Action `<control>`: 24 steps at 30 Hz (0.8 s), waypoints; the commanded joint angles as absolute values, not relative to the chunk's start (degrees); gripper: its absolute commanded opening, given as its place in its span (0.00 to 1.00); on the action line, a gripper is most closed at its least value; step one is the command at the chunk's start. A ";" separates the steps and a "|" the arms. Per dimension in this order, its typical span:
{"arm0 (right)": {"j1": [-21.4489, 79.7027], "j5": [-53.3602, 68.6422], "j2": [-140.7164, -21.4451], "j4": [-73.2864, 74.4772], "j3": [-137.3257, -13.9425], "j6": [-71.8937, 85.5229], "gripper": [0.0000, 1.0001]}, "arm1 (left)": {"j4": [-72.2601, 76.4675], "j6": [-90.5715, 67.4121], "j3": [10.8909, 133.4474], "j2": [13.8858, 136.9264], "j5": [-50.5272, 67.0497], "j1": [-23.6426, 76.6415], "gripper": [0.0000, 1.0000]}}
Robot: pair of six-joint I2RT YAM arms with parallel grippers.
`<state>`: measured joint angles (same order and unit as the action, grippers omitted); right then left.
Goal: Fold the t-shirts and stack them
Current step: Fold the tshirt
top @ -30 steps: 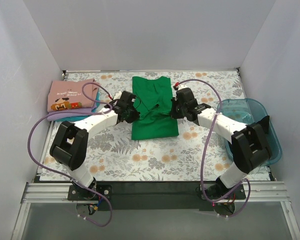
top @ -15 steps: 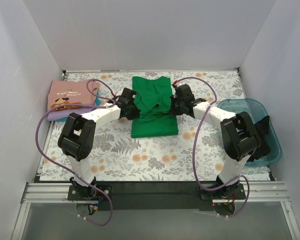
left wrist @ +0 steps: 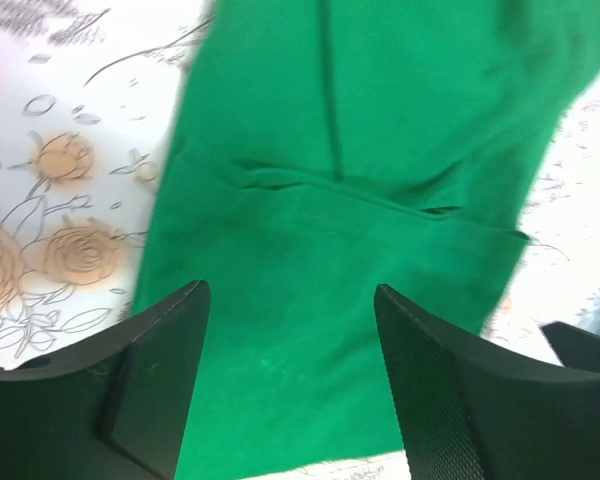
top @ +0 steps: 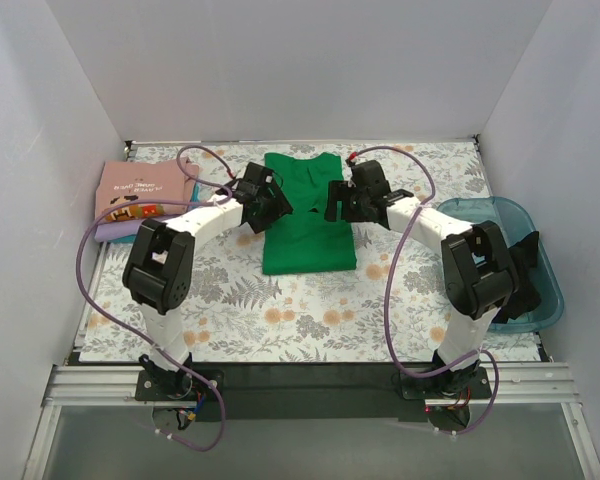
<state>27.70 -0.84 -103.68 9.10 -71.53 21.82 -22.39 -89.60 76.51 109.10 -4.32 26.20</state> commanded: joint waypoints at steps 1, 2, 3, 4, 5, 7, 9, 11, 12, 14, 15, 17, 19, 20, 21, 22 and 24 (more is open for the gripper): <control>27.33 2.54 -101.69 9.40 -73.49 22.06 0.89 | -23.64 -87.28 78.49 104.34 -2.21 25.84 0.67; 27.33 4.46 -100.04 9.40 -72.69 22.06 0.99 | -23.64 -87.19 77.79 101.80 -1.59 25.84 0.70; 27.42 5.27 -98.98 9.40 -71.38 22.23 0.98 | -23.47 -87.10 75.43 100.47 -1.06 25.84 0.72; 27.42 5.71 -97.75 9.40 -68.67 22.32 0.98 | -23.55 -87.45 73.84 98.81 -0.36 25.84 0.74; 27.42 6.32 -95.21 9.40 -66.55 22.59 0.98 | -23.29 -87.71 72.09 95.66 -0.18 25.84 0.75; 27.60 6.24 -90.39 8.79 -59.73 23.55 0.98 | -22.85 -88.94 65.24 92.04 -0.09 25.93 0.79; 27.69 6.68 -86.85 7.65 -54.96 24.52 0.98 | -21.62 -89.56 60.23 87.38 2.63 26.01 0.83; 27.69 8.95 -82.54 4.84 -47.94 26.27 0.99 | -20.31 -91.04 53.81 84.65 4.47 26.19 0.83; 27.69 9.66 -81.22 3.18 -45.64 26.98 0.98 | -19.95 -91.32 52.05 82.55 5.00 26.19 0.83; 27.68 9.50 -78.33 -1.12 -40.64 29.26 0.98 | -19.43 -91.75 48.00 80.78 4.49 26.28 0.84; 27.69 8.71 -77.79 -1.66 -39.74 29.79 0.99 | -19.51 -92.54 47.03 80.16 3.96 26.28 0.84; 27.60 7.04 -77.61 -2.72 -38.68 30.84 0.98 | -19.07 -92.55 45.36 79.19 4.39 26.28 0.84; 27.69 6.60 -78.04 -3.86 -37.89 32.07 0.96 | -18.81 -93.34 44.74 79.62 3.78 26.28 0.85; 27.60 6.59 -78.74 -4.91 -37.27 32.69 0.95 | -18.72 -93.43 44.56 80.06 3.61 26.28 0.85; 27.60 6.42 -79.27 -6.75 -36.66 33.65 0.94 | -18.63 -93.60 44.73 80.50 3.26 26.28 0.85; 27.51 6.15 -80.67 -7.20 -36.65 34.36 0.92 | -18.46 -93.69 44.74 81.03 3.34 26.28 0.84; 27.42 6.15 -82.34 -7.38 -37.26 34.89 0.88 | -17.76 -93.43 45.09 83.22 3.86 26.28 0.81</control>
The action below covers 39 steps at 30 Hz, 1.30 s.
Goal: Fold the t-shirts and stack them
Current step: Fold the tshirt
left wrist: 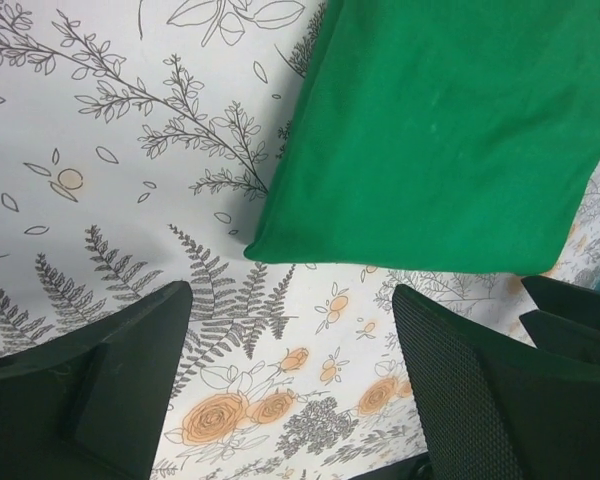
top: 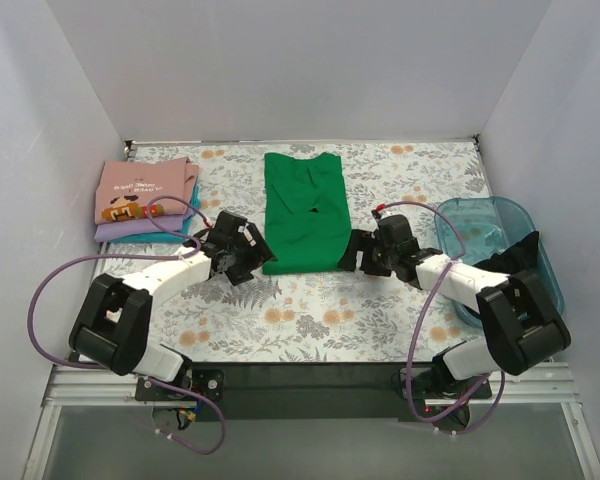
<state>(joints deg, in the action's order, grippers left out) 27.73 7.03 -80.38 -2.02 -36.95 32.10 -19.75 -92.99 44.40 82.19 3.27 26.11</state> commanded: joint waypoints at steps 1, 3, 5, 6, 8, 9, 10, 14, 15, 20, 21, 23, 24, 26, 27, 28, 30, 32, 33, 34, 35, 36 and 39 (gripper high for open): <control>27.42 5.98 -83.83 -7.64 -37.79 35.07 0.86 | -17.75 -93.34 45.26 84.02 3.61 26.28 0.79; 27.33 5.89 -85.42 -8.09 -38.32 35.24 0.77 | -17.84 -93.25 45.70 86.48 3.34 26.19 0.71; 27.42 5.89 -87.18 -8.09 -38.93 35.24 0.67 | -17.84 -92.90 45.88 88.75 4.13 26.19 0.65; 27.42 5.54 -87.62 -8.09 -38.94 35.33 0.65 | -17.67 -92.99 45.79 89.20 4.39 26.19 0.62; 27.42 4.93 -88.15 -8.09 -38.32 35.86 0.56 | -17.14 -92.90 45.70 90.17 5.01 26.19 0.59; 27.42 4.75 -88.15 -8.09 -38.23 35.95 0.52 | -16.96 -92.90 45.70 90.87 5.10 26.19 0.55; 27.42 4.75 -88.33 -8.00 -38.06 35.95 0.48 | -16.88 -92.90 45.70 91.14 5.01 26.19 0.54; 27.42 4.75 -88.33 -8.00 -36.83 36.03 0.30 | -16.26 -92.73 46.14 92.28 5.97 26.19 0.24; 27.42 4.49 -88.42 -8.00 -36.57 36.04 0.29 | -16.00 -92.64 45.97 92.37 6.93 26.19 0.12; 27.42 4.22 -88.16 -7.82 -36.30 35.60 0.10 | -15.21 -90.44 47.45 93.25 5.36 26.19 0.00; 27.42 4.48 -87.98 -7.65 -35.78 35.42 0.04 | -15.21 -90.27 47.37 93.08 5.62 26.19 0.00; 27.42 5.44 -86.75 -7.47 -35.07 35.24 0.01 | -14.60 -90.61 45.28 91.07 6.85 26.19 0.00; 27.42 5.97 -86.14 -7.12 -34.11 35.07 0.01 | -14.33 -90.70 44.22 89.75 7.38 26.28 0.00; 27.51 8.33 -83.51 -6.33 -32.88 34.80 0.01 | -14.24 -90.70 42.02 87.46 8.79 26.45 0.00; 27.86 8.70 -82.28 -5.72 -32.26 34.80 0.01 | -14.50 -91.14 39.58 84.49 9.22 26.98 0.00; 28.30 8.88 -79.57 -3.89 -30.52 34.54 0.01 | -14.68 -91.84 37.90 82.98 10.19 27.50 0.00; 29.87 7.65 -76.48 -1.33 -28.31 34.80 0.01 | -15.38 -94.21 33.08 77.38 9.93 29.87 0.00; 30.93 8.26 -71.56 2.17 -24.20 37.08 0.01 | -15.90 -97.18 30.42 73.15 9.41 31.98 0.00; 33.55 7.91 -69.54 2.81 -22.87 37.79 0.01 | -16.43 -98.08 29.19 68.95 9.14 34.95 0.00; 35.14 7.39 -65.08 3.51 -21.63 38.58 0.01 | -16.96 -99.30 27.35 66.91 8.62 36.81 0.00; 37.07 6.08 -62.69 5.78 -19.18 41.11 0.01 | -18.44 -102.45 26.20 65.23 6.70 40.57 0.00; 41.35 5.11 -60.32 6.84 -18.29 42.44 0.01 | -18.89 -104.13 25.23 63.13 6.51 42.35 0.00; 49.36 0.54 -51.70 12.64 -15.22 48.41 0.01 | -21.53 -110.01 21.10 56.53 7.21 46.83 0.00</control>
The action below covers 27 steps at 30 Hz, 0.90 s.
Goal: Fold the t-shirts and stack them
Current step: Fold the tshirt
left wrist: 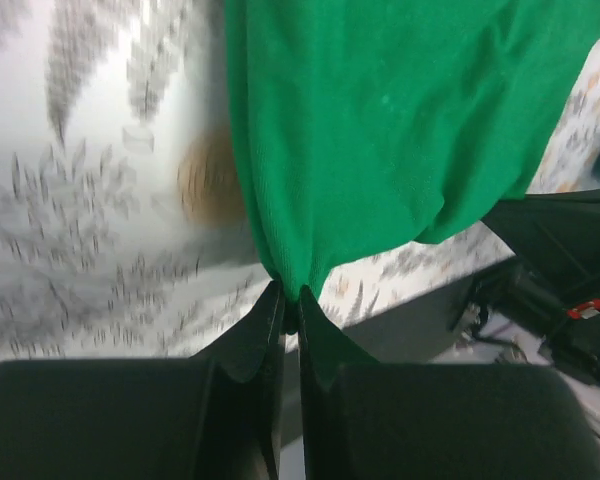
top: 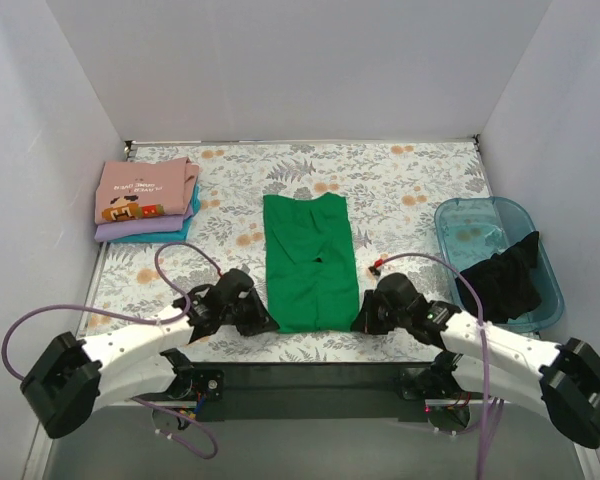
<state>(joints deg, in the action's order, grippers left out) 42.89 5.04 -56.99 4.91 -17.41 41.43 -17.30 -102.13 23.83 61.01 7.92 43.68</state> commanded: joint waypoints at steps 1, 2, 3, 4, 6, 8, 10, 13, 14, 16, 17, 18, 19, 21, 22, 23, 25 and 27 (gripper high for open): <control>50.96 -0.08 -47.85 13.87 -14.60 50.17 0.01 | -22.40 -111.52 20.05 54.69 6.77 47.80 0.00; 52.37 -2.87 -46.07 15.10 -13.98 51.58 0.01 | -24.24 -112.93 18.30 50.58 6.59 48.86 0.00; 54.38 -3.42 -44.31 17.21 -12.67 54.03 0.01 | -24.95 -114.77 17.41 48.71 6.16 50.87 0.00; 55.27 -3.78 -41.25 17.84 -12.13 54.92 0.01 | -25.48 -115.74 16.62 46.60 6.15 51.76 0.00; 56.51 -4.22 -38.86 18.72 -11.34 56.42 0.01 | -26.19 -116.36 14.77 41.94 6.76 53.08 0.00; 57.83 -4.39 -37.36 19.07 -11.42 56.86 0.01 | -26.46 -116.90 14.33 39.83 7.38 53.26 0.00; 58.71 -4.83 -37.96 19.16 -12.30 56.52 0.01 | -26.80 -116.55 15.29 39.90 7.03 53.44 0.00; 58.97 -6.50 -40.33 19.16 -15.19 54.94 0.01 | -27.68 -115.23 18.53 42.27 5.20 53.53 0.00; 58.97 -7.72 -41.04 19.16 -16.60 54.15 0.01 | -28.21 -114.53 19.50 42.88 4.58 53.53 0.00; 58.97 -9.13 -42.88 19.25 -19.41 52.30 0.01 | -29.61 -114.00 23.70 45.17 2.74 53.53 0.00; 58.97 -10.79 -43.41 20.55 -23.17 50.47 0.01 | -31.45 -113.39 25.64 45.87 0.81 53.53 0.00; 58.97 -11.77 -44.03 21.18 -24.86 49.84 0.01 | -32.33 -113.03 27.23 46.75 0.70 53.53 0.00; 58.97 -12.73 -45.16 21.70 -26.61 49.14 0.01 | -33.47 -113.03 30.64 48.06 -1.82 53.53 0.00; 58.97 -15.81 -46.23 22.58 -31.18 47.29 0.01 | -37.86 -113.29 33.91 49.39 -6.39 53.53 0.00; 58.97 -16.69 -47.36 22.94 -32.68 46.59 0.01 | -39.10 -113.38 35.67 49.92 -7.89 53.44 0.00; 58.97 -18.44 -47.72 23.20 -34.09 45.89 0.01 | -40.33 -113.03 38.21 50.97 -8.87 53.44 0.00; 58.89 -20.91 -48.78 23.55 -38.31 44.39 0.01 | -41.13 -112.24 40.94 52.11 -11.50 53.35 0.00; 58.71 -24.16 -49.39 23.73 -42.08 42.81 0.01 | -42.45 -112.06 44.99 54.57 -13.79 53.26 0.00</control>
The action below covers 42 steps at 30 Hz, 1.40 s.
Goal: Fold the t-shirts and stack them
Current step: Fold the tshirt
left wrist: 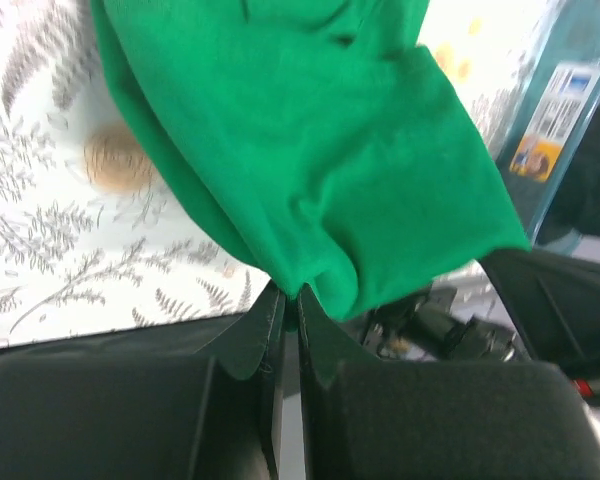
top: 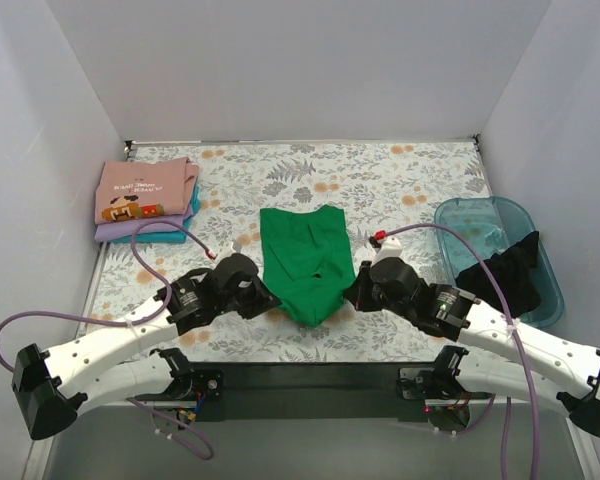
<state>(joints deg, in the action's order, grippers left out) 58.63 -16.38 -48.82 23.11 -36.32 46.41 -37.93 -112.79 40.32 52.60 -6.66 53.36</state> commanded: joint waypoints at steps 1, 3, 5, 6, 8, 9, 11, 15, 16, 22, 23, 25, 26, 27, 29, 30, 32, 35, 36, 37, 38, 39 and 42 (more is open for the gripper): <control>58.54 -25.39 -50.09 23.82 -43.32 42.28 0.01 | -43.15 -112.32 46.31 55.45 -15.80 53.09 0.00; 57.49 -27.33 -51.49 23.82 -46.04 41.14 0.01 | -45.08 -112.50 50.86 58.70 -17.57 51.95 0.00; 56.17 -27.42 -52.64 23.82 -47.72 39.91 0.01 | -44.92 -111.36 53.25 60.28 -19.51 50.37 0.00; 54.51 -27.25 -53.86 23.73 -48.77 39.38 0.01 | -44.30 -110.57 54.74 61.51 -19.51 49.40 0.00; 52.39 -25.93 -55.10 23.73 -51.23 37.53 0.01 | -41.93 -107.68 55.72 62.92 -17.24 45.29 0.00; 49.86 -25.23 -56.41 23.56 -51.94 36.92 0.01 | -41.40 -107.06 56.51 64.41 -15.92 43.61 0.00; 47.47 -21.81 -57.91 21.80 -53.70 34.55 0.01 | -38.86 -104.52 57.21 65.39 -12.58 39.23 0.00; 40.89 -16.27 -63.44 19.25 -56.86 30.94 0.01 | -35.77 -101.78 59.23 68.72 -11.34 35.43 0.00; 39.91 -15.39 -64.41 18.99 -57.56 30.24 0.01 | -35.42 -101.60 60.63 70.47 -11.95 34.98 0.00; 33.93 -9.77 -71.01 15.73 -61.69 26.98 0.01 | -33.32 -98.79 64.51 76.19 -12.13 31.91 0.00; 33.23 -9.15 -71.89 15.65 -62.22 26.90 0.01 | -32.96 -98.62 65.12 77.85 -11.87 31.12 0.00; 31.47 -7.31 -74.35 14.77 -63.45 26.46 0.01 | -32.78 -97.83 66.70 80.58 -10.90 29.72 0.00; 30.86 -6.60 -75.14 14.33 -63.81 26.19 0.01 | -32.87 -97.91 67.14 81.47 -10.81 29.19 0.00; 29.81 -5.98 -76.71 13.72 -64.68 25.50 0.01 | -32.70 -97.74 67.58 82.26 -10.55 28.57 0.00; 28.75 -4.66 -78.57 11.78 -65.47 24.70 0.01 | -31.56 -97.21 67.94 83.67 -9.67 27.17 0.00; 27.70 -3.96 -80.75 11.26 -65.91 23.83 0.01 | -31.03 -97.03 68.20 84.80 -9.49 26.90 0.00; 26.11 -0.98 -82.96 9.33 -66.97 22.59 0.01 | -29.45 -96.85 68.38 85.78 -11.33 26.37 0.00; 24.70 2.02 -87.52 5.20 -67.50 22.41 0.01 | -25.94 -95.89 68.47 88.32 -12.30 25.40 0.00; 24.52 2.20 -88.32 3.53 -67.50 22.41 0.01 | -25.14 -95.80 69.08 89.90 -12.48 25.23 0.00; 24.35 3.07 -89.11 1.95 -67.50 22.24 0.01 | -24.27 -95.71 69.60 91.13 -12.65 24.79 0.00; 23.91 3.86 -91.12 0.54 -67.94 21.54 0.01 | -24.00 -95.54 70.04 92.10 -13.53 24.61 0.00; 23.73 4.39 -92.19 -1.56 -68.37 21.27 0.01 | -23.82 -95.36 70.74 93.24 -13.71 24.35 0.00; 23.20 4.40 -96.58 -2.81 -70.66 20.48 0.01 | -23.99 -95.36 73.38 98.33 -14.59 23.21 0.00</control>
